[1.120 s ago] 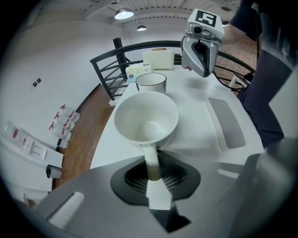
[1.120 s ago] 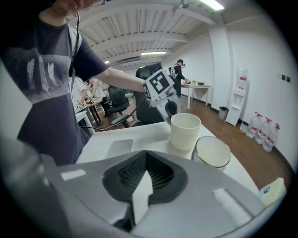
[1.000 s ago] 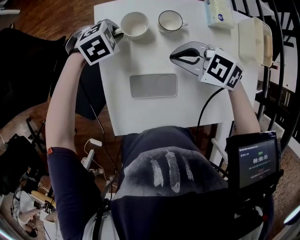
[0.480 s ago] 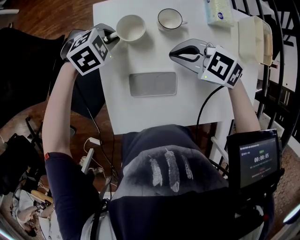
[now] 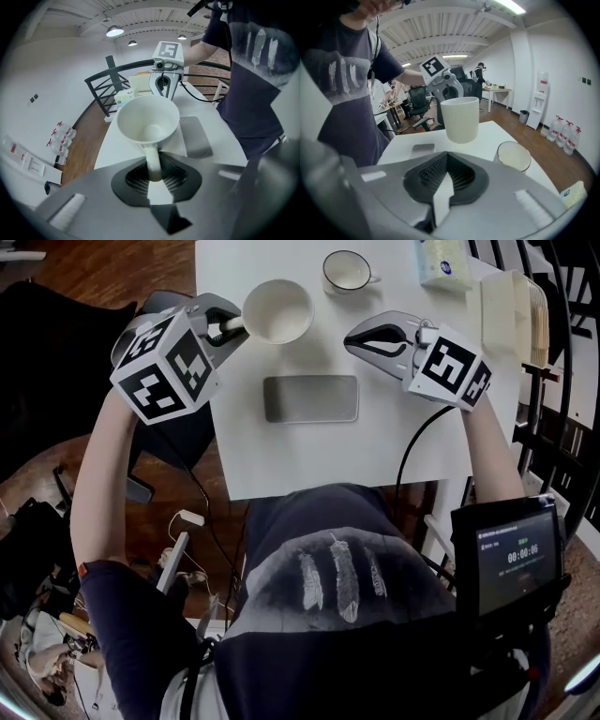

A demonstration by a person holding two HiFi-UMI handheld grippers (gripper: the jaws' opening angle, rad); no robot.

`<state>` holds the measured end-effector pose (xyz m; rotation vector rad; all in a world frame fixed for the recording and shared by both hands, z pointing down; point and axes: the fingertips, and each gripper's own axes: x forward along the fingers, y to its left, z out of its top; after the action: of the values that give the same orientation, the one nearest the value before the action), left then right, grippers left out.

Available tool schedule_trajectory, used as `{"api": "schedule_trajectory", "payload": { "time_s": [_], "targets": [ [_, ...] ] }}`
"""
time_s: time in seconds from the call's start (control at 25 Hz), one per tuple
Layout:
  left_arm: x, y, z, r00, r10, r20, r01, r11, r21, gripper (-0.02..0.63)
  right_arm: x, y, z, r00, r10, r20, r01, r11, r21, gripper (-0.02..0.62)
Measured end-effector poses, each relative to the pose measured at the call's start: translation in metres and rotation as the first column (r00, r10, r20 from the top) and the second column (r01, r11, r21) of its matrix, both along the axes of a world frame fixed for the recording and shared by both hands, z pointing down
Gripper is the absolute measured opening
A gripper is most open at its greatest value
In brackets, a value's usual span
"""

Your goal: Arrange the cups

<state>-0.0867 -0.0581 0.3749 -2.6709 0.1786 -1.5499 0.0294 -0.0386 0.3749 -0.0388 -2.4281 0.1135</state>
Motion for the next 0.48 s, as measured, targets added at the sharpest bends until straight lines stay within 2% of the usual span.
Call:
{"api": "schedule_trajectory", "payload": {
  "time_s": [0.48],
  "targets": [
    [0.001, 0.072, 0.007, 0.999, 0.043, 0.026, -0.041, 0.998, -0.046, 0.051, 0.009, 0.004, 0.004, 1.000, 0.003, 0.005, -0.003, 1.000, -0.005, 0.005]
  ]
}}
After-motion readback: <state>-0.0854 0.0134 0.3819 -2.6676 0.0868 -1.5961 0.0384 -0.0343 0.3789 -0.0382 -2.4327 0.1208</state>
